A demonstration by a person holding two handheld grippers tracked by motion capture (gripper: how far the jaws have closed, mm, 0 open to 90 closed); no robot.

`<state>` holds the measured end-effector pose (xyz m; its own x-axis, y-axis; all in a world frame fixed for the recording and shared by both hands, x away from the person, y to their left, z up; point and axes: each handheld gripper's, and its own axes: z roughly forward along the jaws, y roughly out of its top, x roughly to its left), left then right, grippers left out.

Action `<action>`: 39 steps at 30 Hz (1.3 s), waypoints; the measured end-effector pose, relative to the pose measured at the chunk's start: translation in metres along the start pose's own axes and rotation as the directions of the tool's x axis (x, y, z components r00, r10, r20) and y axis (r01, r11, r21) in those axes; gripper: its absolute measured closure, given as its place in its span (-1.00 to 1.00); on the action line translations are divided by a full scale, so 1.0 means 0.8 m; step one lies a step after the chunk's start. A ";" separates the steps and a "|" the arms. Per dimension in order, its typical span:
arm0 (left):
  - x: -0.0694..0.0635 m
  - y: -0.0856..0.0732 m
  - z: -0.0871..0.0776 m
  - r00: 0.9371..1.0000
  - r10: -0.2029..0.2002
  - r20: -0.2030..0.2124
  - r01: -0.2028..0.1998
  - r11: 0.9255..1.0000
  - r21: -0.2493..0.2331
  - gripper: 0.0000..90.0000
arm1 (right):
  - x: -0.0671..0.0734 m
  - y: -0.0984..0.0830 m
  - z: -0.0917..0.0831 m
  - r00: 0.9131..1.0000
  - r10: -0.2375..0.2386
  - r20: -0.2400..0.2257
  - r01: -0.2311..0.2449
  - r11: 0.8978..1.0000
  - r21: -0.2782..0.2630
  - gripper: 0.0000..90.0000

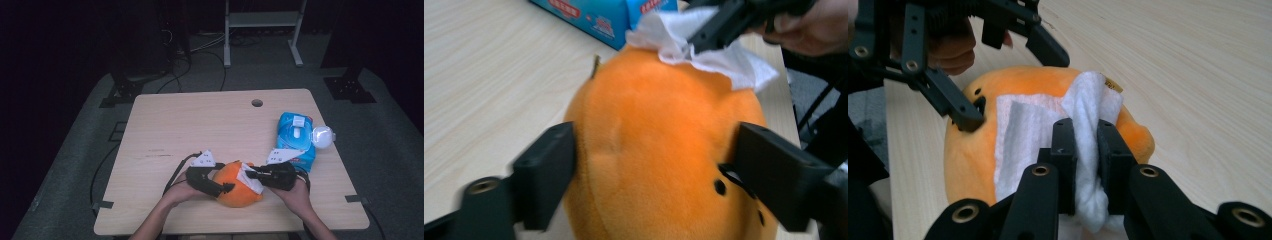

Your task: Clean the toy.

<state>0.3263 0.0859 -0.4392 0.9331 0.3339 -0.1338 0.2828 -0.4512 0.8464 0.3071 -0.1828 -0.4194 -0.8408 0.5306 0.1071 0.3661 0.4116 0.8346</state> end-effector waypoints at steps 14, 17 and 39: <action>-0.019 0.008 -0.001 0.992 0.127 0.001 -0.127 0.992 -0.026 -0.43 | 0.004 0.014 -0.003 1.000 -0.020 -0.012 0.020 1.000 -0.001 0.77; -0.015 0.013 -0.004 0.998 0.066 0.001 -0.066 0.997 -0.048 -0.77 | 0.008 0.006 -0.005 0.999 -0.052 0.000 0.052 0.999 0.017 0.76; -0.045 0.020 0.012 0.958 0.281 -0.052 -0.281 0.960 -0.008 -0.28 | 0.031 0.027 -0.010 0.994 -0.110 -0.014 0.109 0.992 -0.065 0.77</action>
<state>0.2996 0.0589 -0.4257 0.9621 0.2365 0.1360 0.0071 -0.5199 0.8542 0.2908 -0.1667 -0.3940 -0.8817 0.4713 0.0225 0.2456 0.4176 0.8748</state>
